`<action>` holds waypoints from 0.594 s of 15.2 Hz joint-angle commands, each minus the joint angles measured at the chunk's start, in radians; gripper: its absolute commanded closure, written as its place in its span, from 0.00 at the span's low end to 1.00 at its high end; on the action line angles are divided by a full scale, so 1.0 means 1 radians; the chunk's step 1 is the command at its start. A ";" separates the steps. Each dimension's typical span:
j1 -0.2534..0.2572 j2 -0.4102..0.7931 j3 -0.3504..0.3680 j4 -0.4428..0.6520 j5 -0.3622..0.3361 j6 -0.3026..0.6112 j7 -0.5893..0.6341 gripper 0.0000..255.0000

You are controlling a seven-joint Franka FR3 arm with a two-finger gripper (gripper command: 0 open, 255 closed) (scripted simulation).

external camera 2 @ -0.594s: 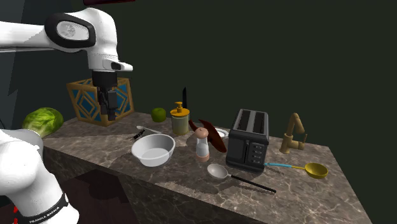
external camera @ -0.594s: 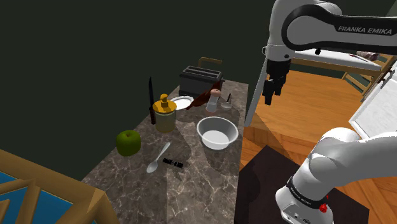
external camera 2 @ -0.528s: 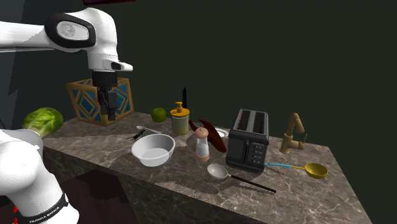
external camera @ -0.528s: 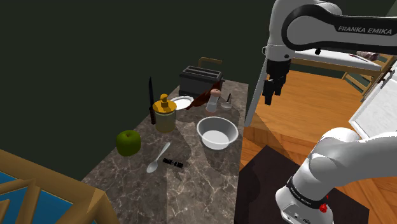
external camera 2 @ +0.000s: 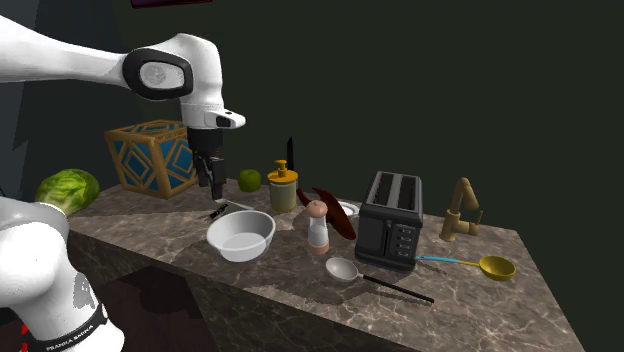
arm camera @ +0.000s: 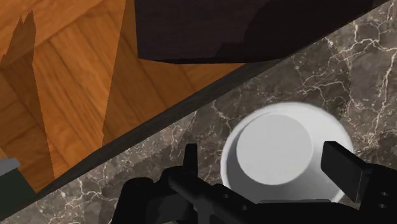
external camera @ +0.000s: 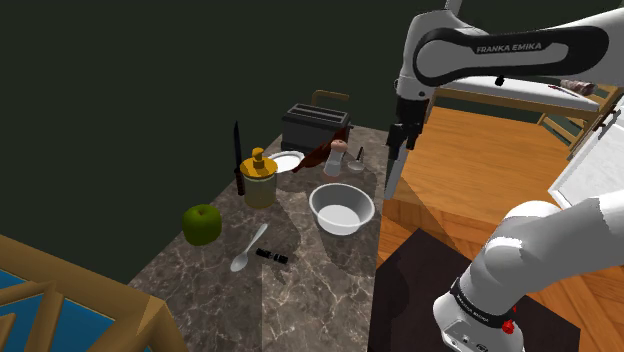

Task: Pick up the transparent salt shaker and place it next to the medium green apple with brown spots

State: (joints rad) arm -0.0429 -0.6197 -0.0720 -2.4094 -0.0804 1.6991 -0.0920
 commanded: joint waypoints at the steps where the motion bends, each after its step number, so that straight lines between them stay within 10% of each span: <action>1: -0.002 0.068 -0.023 0.022 0.015 0.069 -0.010 0.00; 9: 0.002 0.338 -0.112 0.150 0.122 0.283 -0.084 0.00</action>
State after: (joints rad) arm -0.0423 -0.3135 -0.1740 -2.2816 0.0245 1.9634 -0.1658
